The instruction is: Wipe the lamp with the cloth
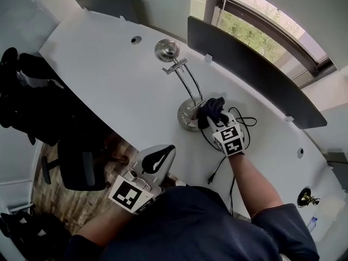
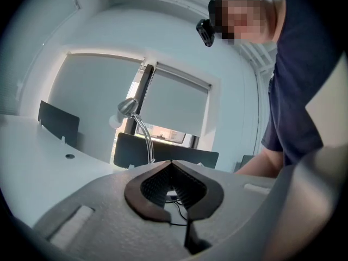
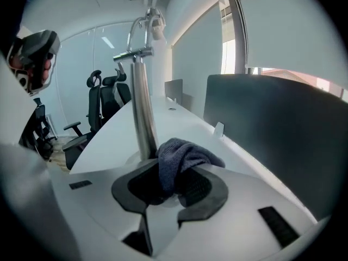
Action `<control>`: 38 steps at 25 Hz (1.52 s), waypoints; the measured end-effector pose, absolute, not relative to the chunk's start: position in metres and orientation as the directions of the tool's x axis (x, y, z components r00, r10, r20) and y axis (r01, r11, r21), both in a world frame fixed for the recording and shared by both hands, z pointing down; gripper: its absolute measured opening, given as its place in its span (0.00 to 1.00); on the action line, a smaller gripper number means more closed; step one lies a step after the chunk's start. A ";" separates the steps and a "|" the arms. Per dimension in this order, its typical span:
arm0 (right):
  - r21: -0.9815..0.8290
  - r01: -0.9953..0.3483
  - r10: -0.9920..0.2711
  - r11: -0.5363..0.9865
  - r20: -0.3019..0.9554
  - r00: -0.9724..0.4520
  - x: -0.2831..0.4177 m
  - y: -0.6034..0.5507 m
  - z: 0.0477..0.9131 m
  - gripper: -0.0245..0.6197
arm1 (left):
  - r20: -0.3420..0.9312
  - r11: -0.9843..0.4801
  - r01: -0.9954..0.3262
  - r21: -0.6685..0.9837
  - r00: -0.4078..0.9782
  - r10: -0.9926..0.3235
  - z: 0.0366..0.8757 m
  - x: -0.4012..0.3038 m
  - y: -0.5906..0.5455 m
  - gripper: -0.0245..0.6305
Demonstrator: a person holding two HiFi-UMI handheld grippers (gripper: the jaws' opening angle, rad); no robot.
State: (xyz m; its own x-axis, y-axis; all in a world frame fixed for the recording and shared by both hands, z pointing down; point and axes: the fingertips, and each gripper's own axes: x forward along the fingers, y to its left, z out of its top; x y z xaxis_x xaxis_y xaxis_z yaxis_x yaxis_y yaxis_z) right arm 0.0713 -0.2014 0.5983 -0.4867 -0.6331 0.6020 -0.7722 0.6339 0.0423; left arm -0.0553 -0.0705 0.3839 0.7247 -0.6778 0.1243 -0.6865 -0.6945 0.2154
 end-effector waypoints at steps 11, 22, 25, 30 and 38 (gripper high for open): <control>-0.046 -0.809 -0.658 0.586 0.556 -0.508 0.050 -0.116 0.545 0.20 | 0.062 -0.760 -0.620 0.196 0.781 -0.622 0.361 -0.057 -0.048 0.04; -0.104 -0.776 -0.677 0.622 0.427 -0.600 0.001 -0.062 0.461 0.20 | 0.055 -0.790 -0.587 0.175 0.807 -0.588 0.354 -0.066 -0.038 0.04; -0.114 -0.763 -0.684 0.636 0.376 -0.626 -0.010 -0.053 0.433 0.20 | 0.062 -0.798 -0.576 0.175 0.816 -0.575 0.355 -0.066 -0.036 0.04; -0.126 -0.743 -0.688 0.657 0.302 -0.660 -0.021 -0.043 0.394 0.20 | 0.071 -0.812 -0.560 0.164 0.827 -0.557 0.354 -0.064 -0.035 0.04; -0.122 -0.729 -0.699 0.674 0.213 -0.683 -0.026 -0.036 0.365 0.20 | 0.082 -0.821 -0.551 0.151 0.834 -0.545 0.353 -0.063 -0.033 0.04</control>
State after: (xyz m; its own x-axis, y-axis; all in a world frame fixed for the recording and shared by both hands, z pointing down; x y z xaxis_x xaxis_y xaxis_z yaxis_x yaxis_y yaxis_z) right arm -0.0261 -0.0356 0.3653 -0.6825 -0.6993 0.2126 -0.7285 0.6741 -0.1215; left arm -0.0628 -0.0331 0.3527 0.8343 -0.5452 0.0819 -0.5511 -0.8206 0.1515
